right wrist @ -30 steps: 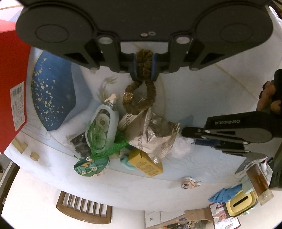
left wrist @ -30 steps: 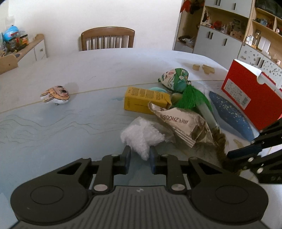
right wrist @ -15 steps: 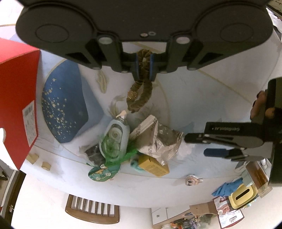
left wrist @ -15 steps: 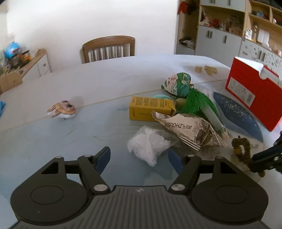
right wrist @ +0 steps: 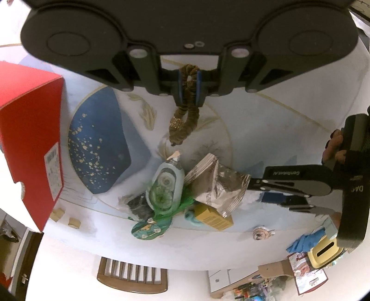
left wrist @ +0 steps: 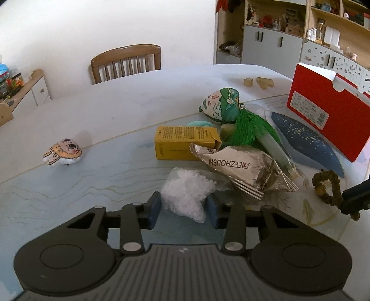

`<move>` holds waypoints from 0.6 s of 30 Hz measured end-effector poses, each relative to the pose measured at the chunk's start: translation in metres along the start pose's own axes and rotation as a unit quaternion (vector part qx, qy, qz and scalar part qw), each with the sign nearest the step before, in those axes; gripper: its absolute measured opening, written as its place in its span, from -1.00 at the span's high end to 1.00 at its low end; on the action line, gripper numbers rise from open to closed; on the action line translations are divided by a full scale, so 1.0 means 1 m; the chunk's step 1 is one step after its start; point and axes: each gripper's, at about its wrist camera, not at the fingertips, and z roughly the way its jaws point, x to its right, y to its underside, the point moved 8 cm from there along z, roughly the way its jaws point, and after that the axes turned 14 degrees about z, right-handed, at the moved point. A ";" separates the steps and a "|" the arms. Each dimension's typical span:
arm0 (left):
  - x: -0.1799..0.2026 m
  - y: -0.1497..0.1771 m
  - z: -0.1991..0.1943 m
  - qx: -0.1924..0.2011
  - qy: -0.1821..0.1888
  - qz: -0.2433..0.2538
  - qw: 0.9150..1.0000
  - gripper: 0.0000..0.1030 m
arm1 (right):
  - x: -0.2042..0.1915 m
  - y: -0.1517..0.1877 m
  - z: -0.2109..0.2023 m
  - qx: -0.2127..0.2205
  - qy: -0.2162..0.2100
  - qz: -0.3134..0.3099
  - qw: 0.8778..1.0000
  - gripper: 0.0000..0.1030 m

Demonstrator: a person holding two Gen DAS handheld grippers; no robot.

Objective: Organize objects
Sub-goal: 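Lift and carry the fluffy bag and fuzzy cord over the red shoebox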

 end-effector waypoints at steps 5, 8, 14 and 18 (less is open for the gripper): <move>-0.001 0.010 -0.013 -0.009 -0.007 -0.025 1.000 0.27 | 0.004 -0.006 -0.015 0.019 -0.012 0.017 1.000 0.85; -0.004 0.018 -0.027 -0.013 -0.014 -0.048 0.999 0.28 | 0.009 -0.011 -0.028 0.032 -0.021 0.032 0.999 0.86; -0.006 0.022 -0.062 -0.013 -0.022 -0.078 0.997 0.28 | 0.017 -0.020 -0.050 0.051 -0.043 0.054 0.996 0.86; 0.004 0.004 -0.085 0.001 -0.015 -0.077 0.997 0.28 | 0.023 -0.031 -0.070 0.070 -0.058 0.064 0.994 0.86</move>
